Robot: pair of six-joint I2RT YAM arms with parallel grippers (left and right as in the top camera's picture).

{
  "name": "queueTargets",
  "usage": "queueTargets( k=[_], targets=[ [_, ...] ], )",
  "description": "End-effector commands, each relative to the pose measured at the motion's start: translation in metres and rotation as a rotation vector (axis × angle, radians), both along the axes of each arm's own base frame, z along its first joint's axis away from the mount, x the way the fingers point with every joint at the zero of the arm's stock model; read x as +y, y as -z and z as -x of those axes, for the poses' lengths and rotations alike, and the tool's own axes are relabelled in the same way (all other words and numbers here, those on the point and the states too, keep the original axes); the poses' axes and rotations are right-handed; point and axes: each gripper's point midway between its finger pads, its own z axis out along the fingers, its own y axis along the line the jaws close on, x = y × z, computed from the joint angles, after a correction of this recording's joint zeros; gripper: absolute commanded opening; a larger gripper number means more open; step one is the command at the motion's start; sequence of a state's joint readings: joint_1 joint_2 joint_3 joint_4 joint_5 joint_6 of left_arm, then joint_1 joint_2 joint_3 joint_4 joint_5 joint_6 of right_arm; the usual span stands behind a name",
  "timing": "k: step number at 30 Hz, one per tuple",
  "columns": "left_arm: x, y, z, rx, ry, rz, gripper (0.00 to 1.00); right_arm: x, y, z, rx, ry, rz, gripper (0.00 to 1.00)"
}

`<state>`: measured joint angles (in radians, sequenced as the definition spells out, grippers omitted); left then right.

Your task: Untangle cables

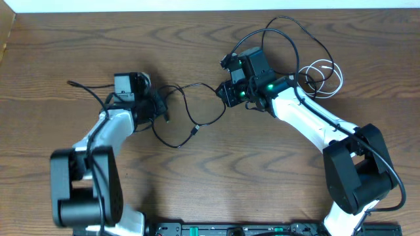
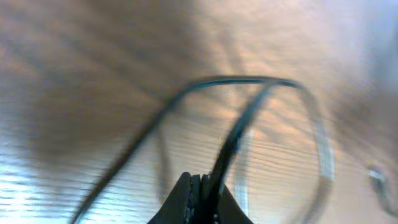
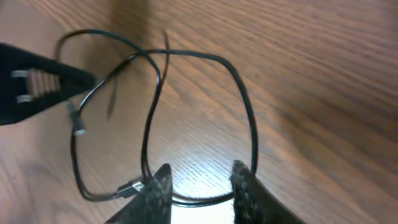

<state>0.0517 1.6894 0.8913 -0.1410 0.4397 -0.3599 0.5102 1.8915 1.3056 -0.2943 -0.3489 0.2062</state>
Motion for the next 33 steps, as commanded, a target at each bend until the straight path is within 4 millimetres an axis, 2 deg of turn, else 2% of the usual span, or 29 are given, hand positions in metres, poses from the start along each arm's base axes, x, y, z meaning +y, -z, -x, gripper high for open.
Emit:
queueTargets(
  k=[1,4,7,12,15,18,22,27,33],
  targets=[
    [-0.011,-0.044,0.0,-0.127,0.115,0.056,0.07,-0.016,0.014,-0.007,0.02,0.116,0.073,0.35],
    [-0.005,-0.058,0.004,-0.146,0.099,0.054,0.08,-0.037,0.024,-0.012,0.065,0.268,0.123,0.61],
    [-0.014,-0.08,0.009,-0.198,0.152,0.134,0.07,-0.043,0.03,-0.012,0.101,0.302,0.121,0.73],
    [-0.048,-0.138,0.027,-0.388,0.408,0.362,0.07,-0.028,0.046,-0.003,0.189,0.238,0.056,0.8],
    [-0.055,-0.172,0.031,-0.531,0.524,0.453,0.07,-0.014,0.054,0.004,0.27,0.172,-0.043,0.84],
    [-0.056,-0.207,0.034,-0.646,0.611,0.537,0.07,-0.011,0.059,0.002,0.359,0.176,-0.146,0.85],
    [-0.06,-0.242,0.048,-0.747,0.757,0.595,0.07,-0.006,0.054,-0.001,0.437,0.095,-0.319,0.86],
    [-0.061,-0.258,0.051,-0.762,0.783,0.606,0.08,0.0,0.054,0.004,0.555,0.06,-0.446,0.87],
    [-0.061,-0.26,0.051,-0.78,0.791,0.594,0.08,0.018,0.053,0.015,0.572,0.002,-0.471,0.87]
  ],
)
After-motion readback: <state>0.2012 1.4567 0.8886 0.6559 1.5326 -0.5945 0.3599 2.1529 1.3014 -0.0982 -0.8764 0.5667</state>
